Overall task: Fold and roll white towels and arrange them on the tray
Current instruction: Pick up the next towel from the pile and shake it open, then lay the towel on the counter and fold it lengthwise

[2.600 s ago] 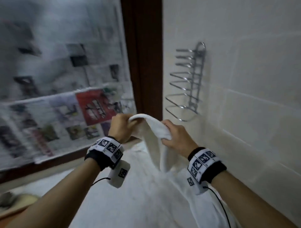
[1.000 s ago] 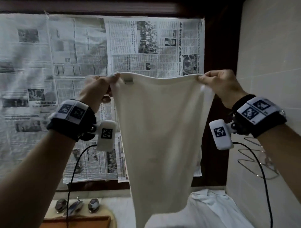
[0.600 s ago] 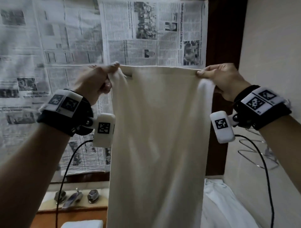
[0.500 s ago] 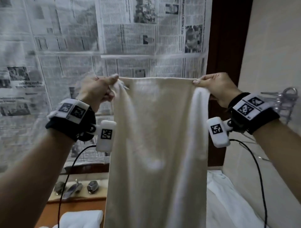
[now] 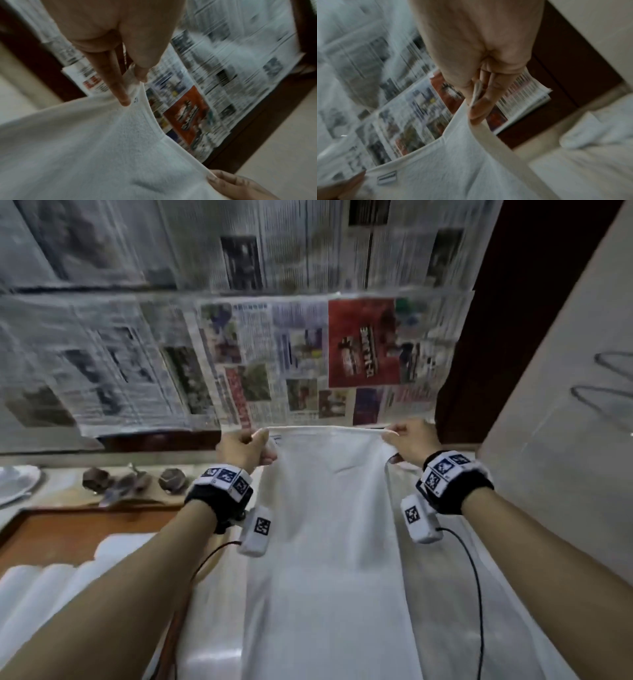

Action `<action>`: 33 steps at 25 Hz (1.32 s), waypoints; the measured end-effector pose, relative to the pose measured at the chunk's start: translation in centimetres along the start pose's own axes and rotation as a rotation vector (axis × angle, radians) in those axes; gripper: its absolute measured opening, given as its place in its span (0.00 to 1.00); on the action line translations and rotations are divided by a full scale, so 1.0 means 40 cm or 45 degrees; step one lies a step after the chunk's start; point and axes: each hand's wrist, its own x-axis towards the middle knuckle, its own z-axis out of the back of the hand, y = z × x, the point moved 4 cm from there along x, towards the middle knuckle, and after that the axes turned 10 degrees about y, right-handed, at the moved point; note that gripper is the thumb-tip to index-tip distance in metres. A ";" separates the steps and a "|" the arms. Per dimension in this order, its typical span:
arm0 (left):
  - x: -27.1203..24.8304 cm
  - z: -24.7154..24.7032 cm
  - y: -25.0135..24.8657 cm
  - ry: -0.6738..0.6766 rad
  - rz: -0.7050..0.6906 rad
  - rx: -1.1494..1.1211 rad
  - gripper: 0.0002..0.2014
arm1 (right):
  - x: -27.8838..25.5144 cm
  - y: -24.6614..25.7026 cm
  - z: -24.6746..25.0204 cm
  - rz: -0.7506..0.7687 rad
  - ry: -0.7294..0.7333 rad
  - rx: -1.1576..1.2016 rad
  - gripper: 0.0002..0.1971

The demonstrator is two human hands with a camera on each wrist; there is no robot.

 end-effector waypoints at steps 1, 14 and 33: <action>0.013 -0.018 0.060 -0.006 0.028 0.082 0.11 | 0.016 -0.061 -0.039 -0.072 0.030 0.034 0.04; -0.201 -0.190 0.635 0.839 0.288 1.472 0.32 | -0.151 -0.550 -0.439 -0.218 0.789 -0.489 0.32; -0.532 -0.057 0.690 0.771 0.085 1.450 0.34 | -0.492 -0.627 -0.403 -0.409 0.738 -0.983 0.34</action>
